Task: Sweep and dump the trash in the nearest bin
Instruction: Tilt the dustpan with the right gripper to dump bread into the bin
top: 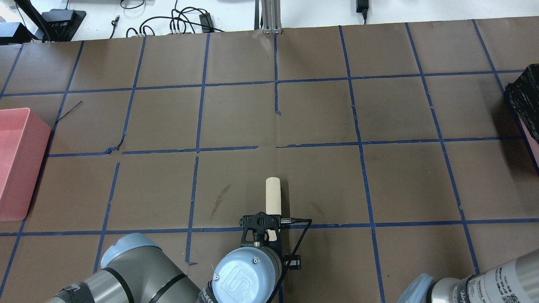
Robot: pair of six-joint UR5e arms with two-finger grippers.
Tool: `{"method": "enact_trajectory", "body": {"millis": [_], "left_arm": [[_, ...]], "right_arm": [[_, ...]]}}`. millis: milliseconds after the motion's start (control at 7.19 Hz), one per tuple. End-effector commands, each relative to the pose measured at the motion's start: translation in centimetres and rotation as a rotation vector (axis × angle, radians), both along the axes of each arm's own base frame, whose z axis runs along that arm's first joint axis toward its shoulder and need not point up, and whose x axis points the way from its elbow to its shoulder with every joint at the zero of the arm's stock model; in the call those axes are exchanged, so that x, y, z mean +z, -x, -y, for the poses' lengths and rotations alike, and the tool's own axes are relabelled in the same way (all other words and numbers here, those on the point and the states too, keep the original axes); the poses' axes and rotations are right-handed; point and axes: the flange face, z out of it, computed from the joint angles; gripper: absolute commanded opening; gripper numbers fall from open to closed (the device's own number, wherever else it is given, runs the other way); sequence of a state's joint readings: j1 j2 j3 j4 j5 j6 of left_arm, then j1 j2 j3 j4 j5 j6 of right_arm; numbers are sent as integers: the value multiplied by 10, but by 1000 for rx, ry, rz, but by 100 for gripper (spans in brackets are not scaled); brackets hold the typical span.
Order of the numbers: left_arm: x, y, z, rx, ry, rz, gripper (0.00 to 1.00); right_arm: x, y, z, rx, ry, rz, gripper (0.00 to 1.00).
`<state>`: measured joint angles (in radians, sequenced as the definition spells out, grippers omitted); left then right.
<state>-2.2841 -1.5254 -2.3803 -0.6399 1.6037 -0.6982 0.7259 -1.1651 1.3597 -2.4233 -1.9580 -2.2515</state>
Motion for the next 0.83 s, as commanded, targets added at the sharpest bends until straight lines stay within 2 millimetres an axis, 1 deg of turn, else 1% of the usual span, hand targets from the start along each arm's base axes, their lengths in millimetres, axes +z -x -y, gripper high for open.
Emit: {"method": "enact_trajectory", "body": {"millis": [0,139,278,417,556,695], "left_arm": [[0,2,-1,-4,-19,10,0],[0,4,-5,-14,-25,12,0],[2,11,-14,-36,-18,11,0],[6,16,-19,-40,-23,18,0],[10,16,-19,-40,-32,28,0],[9,13,-23,-41,-49,50,0]], "right_arm": [[5,-3,2,-3,-21,41,0],[25,-17,12,13,-35,70,0],[42,-33,20,26,-54,98,0],[51,-46,12,-62,-31,165,0],[56,-64,7,-96,-35,218,0],[49,-83,11,-116,-6,329,0]]}}
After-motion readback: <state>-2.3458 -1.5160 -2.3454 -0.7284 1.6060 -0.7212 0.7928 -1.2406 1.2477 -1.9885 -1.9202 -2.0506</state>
